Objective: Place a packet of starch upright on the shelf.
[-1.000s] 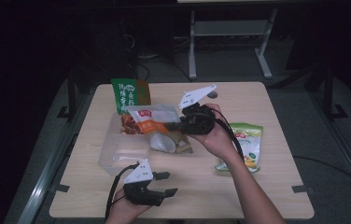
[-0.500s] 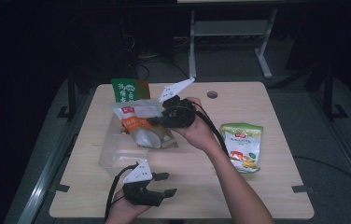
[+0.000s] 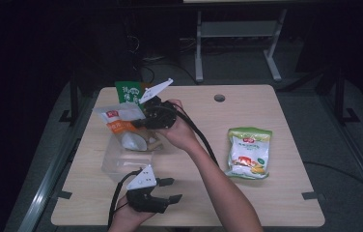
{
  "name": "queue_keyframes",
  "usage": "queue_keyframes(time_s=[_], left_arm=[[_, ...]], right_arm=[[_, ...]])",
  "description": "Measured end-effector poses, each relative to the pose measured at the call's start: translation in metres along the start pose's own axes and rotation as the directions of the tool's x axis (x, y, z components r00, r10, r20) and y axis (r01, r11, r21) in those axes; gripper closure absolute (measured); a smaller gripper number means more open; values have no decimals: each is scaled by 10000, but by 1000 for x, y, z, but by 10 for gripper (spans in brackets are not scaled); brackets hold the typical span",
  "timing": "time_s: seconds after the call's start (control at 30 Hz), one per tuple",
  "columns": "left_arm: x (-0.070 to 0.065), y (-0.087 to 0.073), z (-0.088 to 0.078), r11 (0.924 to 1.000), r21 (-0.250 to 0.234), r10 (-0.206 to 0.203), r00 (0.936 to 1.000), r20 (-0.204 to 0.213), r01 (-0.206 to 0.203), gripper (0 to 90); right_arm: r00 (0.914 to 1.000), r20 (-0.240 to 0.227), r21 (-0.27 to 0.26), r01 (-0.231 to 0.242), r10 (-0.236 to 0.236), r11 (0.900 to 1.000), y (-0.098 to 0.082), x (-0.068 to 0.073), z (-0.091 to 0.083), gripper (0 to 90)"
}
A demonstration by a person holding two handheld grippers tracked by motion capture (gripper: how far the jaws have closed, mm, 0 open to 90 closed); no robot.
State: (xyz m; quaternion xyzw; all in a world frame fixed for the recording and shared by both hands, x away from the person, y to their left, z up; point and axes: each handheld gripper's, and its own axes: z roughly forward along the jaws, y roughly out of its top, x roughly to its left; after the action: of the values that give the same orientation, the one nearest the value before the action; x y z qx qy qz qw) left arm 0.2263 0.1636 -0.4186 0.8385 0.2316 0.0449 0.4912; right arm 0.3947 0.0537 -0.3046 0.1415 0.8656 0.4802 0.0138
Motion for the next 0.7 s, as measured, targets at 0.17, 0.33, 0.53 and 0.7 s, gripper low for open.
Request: queue_keyframes(time_s=[0.17, 0.33, 0.53, 0.7], left_arm=[[0, 0, -1, 9998, -163, -120, 9999, -41, 120, 393], [0, 0, -3, 9998, -174, -79, 9999, -65, 78, 392], [-1, 1, -3, 9998, -171, 103, 9999, -109, -105, 392], [-1, 1, -3, 9998, -172, 119, 9999, -119, -121, 392]], right_arm=[[9999, -120, 96, -36, 37, 9999, 0, -4, 19, 900], [9996, -186, 52, -230, 231, 9997, -2, -9, 31, 900], [9980, -260, -287, -577, 570, 9979, -10, -12, 45, 900], [9950, -411, -523, -929, 908, 9943, -22, -13, 55, 900]])
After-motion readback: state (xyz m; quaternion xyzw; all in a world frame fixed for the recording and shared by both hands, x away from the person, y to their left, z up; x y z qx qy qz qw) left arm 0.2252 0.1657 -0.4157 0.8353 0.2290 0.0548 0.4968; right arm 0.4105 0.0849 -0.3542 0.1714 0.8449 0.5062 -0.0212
